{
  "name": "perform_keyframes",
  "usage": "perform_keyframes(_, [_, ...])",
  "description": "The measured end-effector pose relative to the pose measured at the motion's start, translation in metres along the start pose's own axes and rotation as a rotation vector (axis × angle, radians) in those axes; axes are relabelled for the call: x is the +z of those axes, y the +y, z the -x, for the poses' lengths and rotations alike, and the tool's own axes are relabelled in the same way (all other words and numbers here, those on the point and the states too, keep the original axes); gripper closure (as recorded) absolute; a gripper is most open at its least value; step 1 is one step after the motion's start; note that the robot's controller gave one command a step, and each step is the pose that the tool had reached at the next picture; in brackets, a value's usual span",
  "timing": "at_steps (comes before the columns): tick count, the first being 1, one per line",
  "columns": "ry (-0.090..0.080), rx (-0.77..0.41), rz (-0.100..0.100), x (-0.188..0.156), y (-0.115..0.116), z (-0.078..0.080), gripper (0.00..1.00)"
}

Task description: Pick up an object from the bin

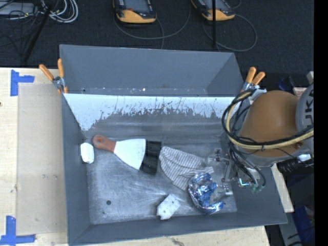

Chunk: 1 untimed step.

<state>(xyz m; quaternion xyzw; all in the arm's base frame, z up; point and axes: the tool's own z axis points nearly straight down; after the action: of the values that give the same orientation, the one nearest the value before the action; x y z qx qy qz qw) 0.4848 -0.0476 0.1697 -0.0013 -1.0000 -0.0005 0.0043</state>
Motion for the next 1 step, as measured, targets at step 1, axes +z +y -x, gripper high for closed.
perform_keyframes(1, [-0.006,-0.002,-0.001,-0.0029,0.0001,0.0017,0.00])
